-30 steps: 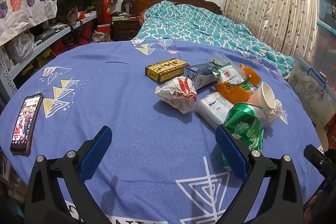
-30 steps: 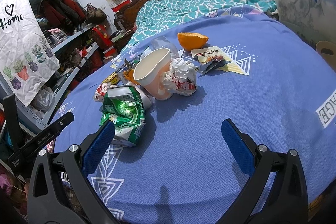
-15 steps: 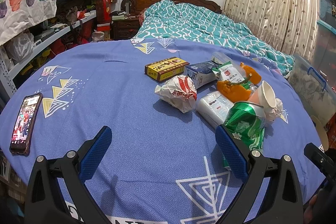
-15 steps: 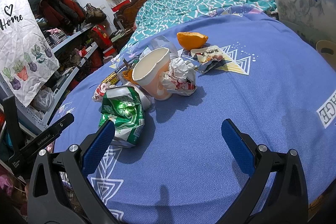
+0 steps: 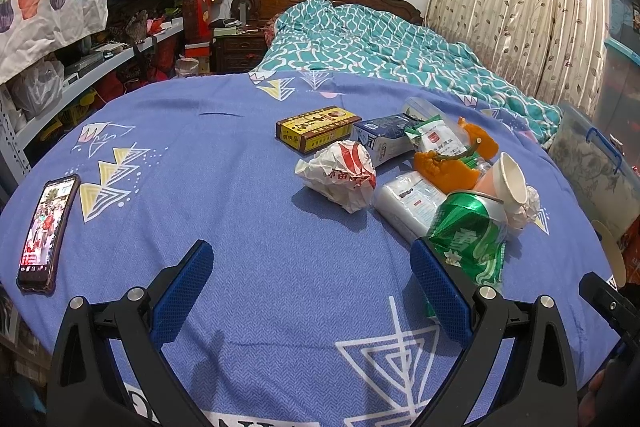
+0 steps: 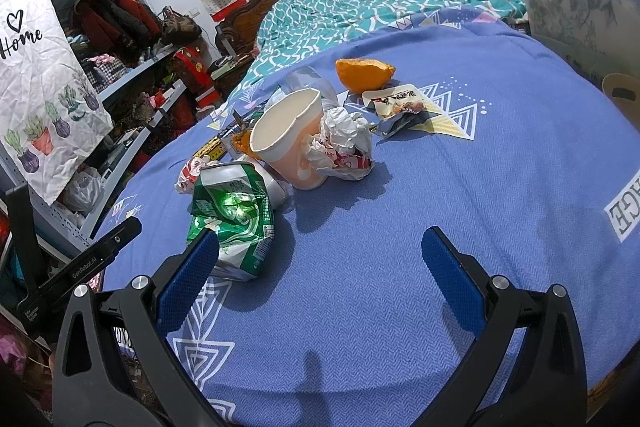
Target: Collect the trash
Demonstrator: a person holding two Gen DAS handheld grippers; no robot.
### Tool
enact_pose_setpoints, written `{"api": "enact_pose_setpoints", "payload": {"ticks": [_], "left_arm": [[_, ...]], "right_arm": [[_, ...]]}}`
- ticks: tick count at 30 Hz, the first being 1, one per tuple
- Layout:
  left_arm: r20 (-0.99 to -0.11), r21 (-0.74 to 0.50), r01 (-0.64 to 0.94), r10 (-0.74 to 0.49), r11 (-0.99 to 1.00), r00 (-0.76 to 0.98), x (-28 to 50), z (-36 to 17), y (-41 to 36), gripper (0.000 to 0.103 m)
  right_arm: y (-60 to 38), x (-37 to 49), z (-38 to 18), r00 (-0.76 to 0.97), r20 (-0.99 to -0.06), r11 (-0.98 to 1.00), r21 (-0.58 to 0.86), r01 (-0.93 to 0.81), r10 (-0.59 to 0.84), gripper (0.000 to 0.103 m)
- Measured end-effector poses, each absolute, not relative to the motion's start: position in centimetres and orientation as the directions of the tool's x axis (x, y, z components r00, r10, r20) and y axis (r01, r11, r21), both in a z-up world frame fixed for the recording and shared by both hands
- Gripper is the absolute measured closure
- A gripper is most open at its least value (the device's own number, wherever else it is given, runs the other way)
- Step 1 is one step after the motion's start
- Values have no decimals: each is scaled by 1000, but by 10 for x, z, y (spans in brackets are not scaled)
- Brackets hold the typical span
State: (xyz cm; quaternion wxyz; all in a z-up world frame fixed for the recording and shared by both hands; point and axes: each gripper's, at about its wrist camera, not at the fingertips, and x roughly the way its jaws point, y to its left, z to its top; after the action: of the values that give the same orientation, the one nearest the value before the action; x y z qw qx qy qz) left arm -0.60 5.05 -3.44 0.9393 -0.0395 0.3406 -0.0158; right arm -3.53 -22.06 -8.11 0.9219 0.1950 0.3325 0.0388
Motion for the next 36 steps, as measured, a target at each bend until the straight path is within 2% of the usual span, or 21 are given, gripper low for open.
{"api": "enact_pose_setpoints", "payload": {"ticks": [7,13,16,18,21,23,26,30,33,34,35,36], "left_arm": [[-637,-95,9,-68,995,768,-7,-37,51,9],[-641,-145,105,-174,984,747,-7,-38,38,9],[-646,-188,179,-259,966,718,-5,-37,28,9],[-660,-255,235,-347,938,666,1,-41,21,9],[-676,-357,272,-447,894,585,19,-52,18,9],[-682,-421,275,-502,864,532,34,-61,19,9],[-673,-514,281,-584,810,453,48,-73,20,17],[-674,-539,316,-625,781,394,55,-80,9,22],[-680,-541,343,-639,768,360,57,-83,-3,24],[-684,-540,347,-640,767,350,59,-85,-5,27],[-687,-544,352,-645,762,335,60,-88,-8,35],[-689,-547,354,-648,759,325,60,-90,-10,48]], "right_arm": [[-222,-30,-79,769,-605,919,390,59,207,3],[-224,-26,-77,762,-604,913,407,43,234,3],[-223,-22,-76,756,-601,912,410,11,260,14],[-223,-17,-77,745,-603,908,419,-6,284,26],[-232,-9,-83,725,-615,893,450,1,309,35],[-237,-4,-87,716,-620,884,468,8,321,38],[-241,6,-91,701,-629,880,476,4,336,46],[-234,25,-99,655,-651,874,486,-28,383,64],[-226,36,-103,631,-664,871,490,-39,402,66],[-225,39,-105,625,-667,869,494,-38,406,66],[-225,42,-105,624,-667,867,497,-33,407,66],[-226,43,-104,628,-666,867,497,-29,403,66]]}}
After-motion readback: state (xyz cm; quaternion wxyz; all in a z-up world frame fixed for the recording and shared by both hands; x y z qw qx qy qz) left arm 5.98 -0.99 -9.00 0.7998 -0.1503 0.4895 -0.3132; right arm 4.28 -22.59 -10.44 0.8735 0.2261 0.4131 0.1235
